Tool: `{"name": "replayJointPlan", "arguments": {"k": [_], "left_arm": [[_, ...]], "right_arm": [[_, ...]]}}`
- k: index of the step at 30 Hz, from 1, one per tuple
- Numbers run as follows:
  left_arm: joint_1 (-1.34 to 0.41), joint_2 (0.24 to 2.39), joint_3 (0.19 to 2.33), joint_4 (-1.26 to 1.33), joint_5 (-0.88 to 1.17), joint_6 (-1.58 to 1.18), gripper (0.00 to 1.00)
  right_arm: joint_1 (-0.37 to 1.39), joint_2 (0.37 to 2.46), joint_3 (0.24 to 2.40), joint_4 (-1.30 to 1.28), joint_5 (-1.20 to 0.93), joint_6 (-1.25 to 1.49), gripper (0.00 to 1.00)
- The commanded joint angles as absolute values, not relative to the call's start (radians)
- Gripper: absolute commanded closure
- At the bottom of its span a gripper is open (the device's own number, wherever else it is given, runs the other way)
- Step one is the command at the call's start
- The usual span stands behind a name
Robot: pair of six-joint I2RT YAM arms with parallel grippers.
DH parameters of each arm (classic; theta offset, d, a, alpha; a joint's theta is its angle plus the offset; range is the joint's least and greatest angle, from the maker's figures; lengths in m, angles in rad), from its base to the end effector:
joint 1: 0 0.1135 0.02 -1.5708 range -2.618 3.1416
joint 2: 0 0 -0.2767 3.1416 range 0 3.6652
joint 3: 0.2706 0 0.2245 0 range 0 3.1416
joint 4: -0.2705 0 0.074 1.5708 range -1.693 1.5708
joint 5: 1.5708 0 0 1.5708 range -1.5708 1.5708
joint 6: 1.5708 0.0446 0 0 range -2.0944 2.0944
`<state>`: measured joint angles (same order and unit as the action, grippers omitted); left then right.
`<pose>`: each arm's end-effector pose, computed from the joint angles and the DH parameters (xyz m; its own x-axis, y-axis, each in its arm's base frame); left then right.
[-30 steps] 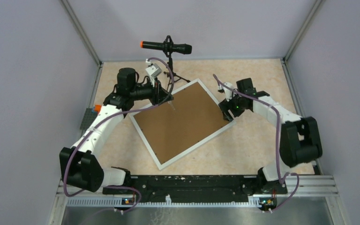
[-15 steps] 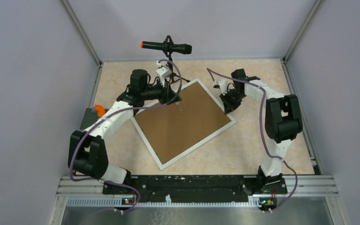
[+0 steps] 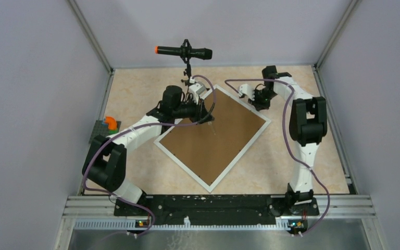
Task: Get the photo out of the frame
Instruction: Adjust the photo frame at the center of the board.
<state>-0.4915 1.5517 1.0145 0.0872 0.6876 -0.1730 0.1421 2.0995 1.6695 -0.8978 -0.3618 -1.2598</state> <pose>0.2767 -0.1802 0.2838 -0.5272 0.1313 -0.8395 0.7896 0.4407 -0.4269 0.4027 0.0736 0.2045 -0.0876 -0.9120 -0.4007 -0.9811 0.1488 -0.1240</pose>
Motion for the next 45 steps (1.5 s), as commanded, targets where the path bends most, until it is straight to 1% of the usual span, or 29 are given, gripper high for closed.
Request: {"name": "replayJointPlan", "arguments": {"k": [1,2,3,6,7,8,11,12,16,18,22,29,33,34,35,38,39,40,41,42,45], "left_arm": [[-0.484,1.518,1.061,0.150,0.679,-0.222,1.00],[-0.484,1.514,1.058,0.148,0.679,-0.236,1.00],[-0.484,1.509,1.053,0.149,0.675,-0.248,1.00],[-0.484,1.492,1.037,0.158,0.664,-0.267,1.00],[-0.483,1.485,1.035,0.160,0.652,-0.268,1.00],[-0.483,1.479,1.034,0.160,0.642,-0.265,1.00],[-0.480,1.475,1.044,0.137,0.644,-0.245,1.00],[-0.477,1.475,1.049,0.128,0.649,-0.241,1.00],[-0.464,1.475,1.063,0.111,0.657,-0.230,1.00],[-0.459,1.474,1.069,0.099,0.654,-0.221,1.00],[-0.444,1.475,1.081,0.073,0.658,-0.212,1.00],[-0.415,1.472,1.098,0.031,0.658,-0.185,1.00],[-0.411,1.465,1.099,0.016,0.648,-0.172,1.00],[-0.410,1.464,1.097,0.014,0.646,-0.171,1.00],[-0.410,1.464,1.096,0.012,0.645,-0.170,1.00],[-0.410,1.456,1.091,0.011,0.641,-0.169,1.00],[-0.408,1.453,1.088,0.008,0.640,-0.169,1.00],[-0.408,1.451,1.086,0.007,0.639,-0.167,1.00],[-0.407,1.447,1.084,0.005,0.639,-0.166,1.00],[-0.405,1.443,1.083,0.005,0.635,-0.167,1.00],[-0.402,1.430,1.089,-0.042,0.603,-0.174,1.00]], "right_arm": [[0.214,2.189,1.815,-0.940,-0.474,-1.331,1.00],[0.228,2.193,1.824,-0.931,-0.494,-1.316,1.00],[0.238,2.187,1.822,-0.910,-0.509,-1.296,0.97],[0.244,2.171,1.841,-0.872,-0.548,-1.223,0.78],[0.244,2.166,1.856,-0.865,-0.546,-1.178,0.68],[0.243,2.163,1.874,-0.861,-0.534,-1.125,0.63],[0.228,2.160,1.930,-0.886,-0.522,-0.996,0.50],[0.219,2.161,1.943,-0.881,-0.513,-0.941,0.48],[0.178,2.180,1.996,-0.885,-0.530,-0.704,0.42],[0.180,2.192,1.994,-0.885,-0.531,-0.612,0.42],[0.210,2.197,1.942,-0.804,-0.509,-0.455,0.42],[0.268,2.213,1.843,-0.706,-0.406,-0.378,0.42],[0.299,2.248,1.827,-0.700,-0.296,-0.385,0.48],[0.304,2.255,1.824,-0.708,-0.278,-0.396,0.51],[0.310,2.261,1.819,-0.722,-0.273,-0.410,0.57],[0.329,2.253,1.765,-0.742,-0.259,-0.484,0.84],[0.335,2.241,1.738,-0.743,-0.262,-0.516,0.90],[0.336,2.228,1.705,-0.744,-0.269,-0.549,0.95],[0.337,2.217,1.679,-0.751,-0.276,-0.582,0.99],[0.335,2.209,1.652,-0.768,-0.280,-0.625,1.00],[0.319,2.164,1.584,-0.804,-0.268,-0.782,1.00]]}}
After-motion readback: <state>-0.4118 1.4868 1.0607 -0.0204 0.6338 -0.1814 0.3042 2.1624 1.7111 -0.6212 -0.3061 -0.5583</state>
